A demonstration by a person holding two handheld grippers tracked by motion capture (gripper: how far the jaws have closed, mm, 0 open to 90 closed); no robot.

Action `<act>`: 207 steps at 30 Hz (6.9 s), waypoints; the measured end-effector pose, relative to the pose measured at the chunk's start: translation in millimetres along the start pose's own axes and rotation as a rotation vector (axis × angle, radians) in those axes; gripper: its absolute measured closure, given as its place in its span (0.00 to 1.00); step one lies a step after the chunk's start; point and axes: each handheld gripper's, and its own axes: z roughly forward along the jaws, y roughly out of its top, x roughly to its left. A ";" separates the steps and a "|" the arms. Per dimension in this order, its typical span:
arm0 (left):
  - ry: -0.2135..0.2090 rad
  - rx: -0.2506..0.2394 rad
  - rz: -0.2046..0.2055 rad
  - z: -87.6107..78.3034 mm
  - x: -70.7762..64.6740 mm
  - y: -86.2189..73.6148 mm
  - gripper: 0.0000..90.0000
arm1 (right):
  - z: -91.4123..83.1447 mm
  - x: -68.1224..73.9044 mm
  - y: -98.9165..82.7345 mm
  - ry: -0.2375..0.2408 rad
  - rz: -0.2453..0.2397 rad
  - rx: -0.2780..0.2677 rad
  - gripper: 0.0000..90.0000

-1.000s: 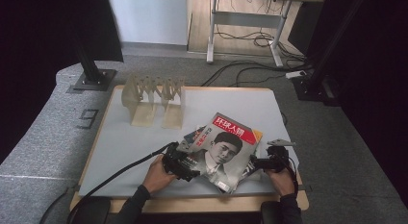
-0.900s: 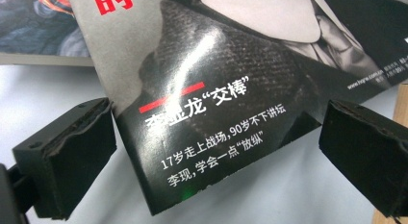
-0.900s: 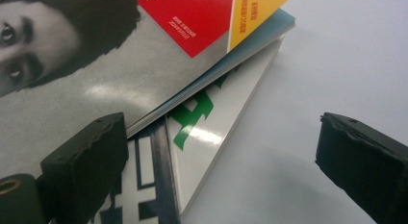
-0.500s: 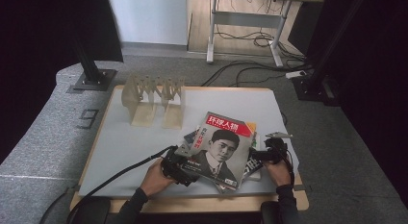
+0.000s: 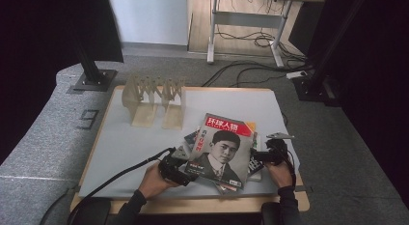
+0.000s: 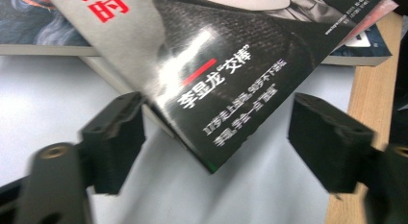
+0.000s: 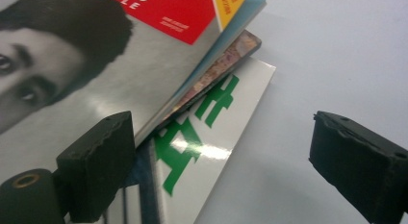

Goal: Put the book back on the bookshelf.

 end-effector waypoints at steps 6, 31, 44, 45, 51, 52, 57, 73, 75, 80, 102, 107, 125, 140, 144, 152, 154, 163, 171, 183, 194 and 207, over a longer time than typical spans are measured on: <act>0.001 0.015 0.000 -1.6 -1.8 -3.2 0.39 | -10.0 7.1 0.5 0.020 -0.020 -0.018 0.09; 0.034 -0.059 -0.010 -14.7 -5.7 -9.5 0.48 | -3.9 39.4 4.6 0.122 -0.085 0.004 0.08; -0.022 -0.089 -0.022 -9.8 -4.0 -8.9 0.48 | -1.8 40.6 3.4 0.123 -0.092 0.017 0.08; -0.021 -0.089 -0.020 -9.9 -4.2 -8.9 0.48 | -1.8 40.6 3.0 0.123 -0.091 0.017 0.08; -0.051 -0.092 0.002 -7.1 -9.5 -7.4 0.51 | -2.4 38.8 1.8 0.113 -0.088 0.023 0.08; -0.050 -0.094 0.002 -6.1 -9.8 -6.9 0.51 | -2.6 38.2 1.9 0.111 -0.090 0.023 0.08; -0.064 -0.093 0.002 -3.0 -9.5 -3.0 0.51 | -3.1 35.8 1.8 0.102 -0.090 0.026 0.09; -0.086 -0.102 0.036 12.9 -19.6 11.5 0.46 | -5.2 19.3 0.2 0.078 -0.053 0.023 0.12; -0.091 -0.102 0.035 12.6 -19.2 11.6 0.45 | -5.2 19.0 0.0 0.084 -0.053 0.021 0.13; -0.028 -0.093 0.038 0.9 -13.7 12.3 0.34 | -5.5 19.3 1.0 0.085 -0.062 0.027 0.14; 0.183 -0.006 -0.124 -26.0 45.0 -46.0 0.16 | -1.4 11.8 10.0 0.115 -0.068 0.065 0.15; 0.240 0.006 -0.153 -22.2 52.0 -50.4 0.05 | 1.4 8.3 17.2 0.125 -0.078 0.071 0.14; 0.262 0.003 -0.133 -18.3 51.6 -54.0 0.00 | 19.9 -10.4 42.8 0.144 -0.104 0.028 0.04; 0.264 0.000 -0.135 -18.1 51.3 -54.1 0.00 | 41.4 -25.7 65.1 0.168 -0.085 0.018 0.00; 0.263 0.000 -0.135 -18.1 51.4 -54.1 0.00 | 50.1 -30.9 68.5 0.172 -0.064 0.037 0.00; 0.263 0.000 -0.135 -18.1 51.3 -54.1 0.00 | 67.4 -38.7 72.5 0.245 0.030 0.070 0.00; 0.263 0.000 -0.135 -18.1 51.3 -54.1 0.00 | 72.0 -38.7 73.9 0.257 0.040 0.079 0.00; 0.263 0.001 -0.135 -18.1 51.4 -54.2 0.00 | 91.0 -44.6 75.7 0.318 0.085 0.122 0.05; 0.263 0.000 -0.136 -18.1 51.4 -54.2 0.00 | 94.1 -46.5 75.2 0.395 0.114 0.126 0.18; 0.263 0.000 -0.136 -18.1 51.3 -54.2 0.00 | 72.1 -43.1 85.6 0.285 0.014 0.045 0.68; 0.264 0.002 -0.133 -18.2 51.3 -54.1 0.00 | 58.1 -35.5 92.1 0.253 -0.027 0.023 0.92; 0.261 0.002 -0.122 -18.9 50.8 -54.0 0.01 | 34.4 -23.5 96.4 0.253 -0.076 -0.043 0.96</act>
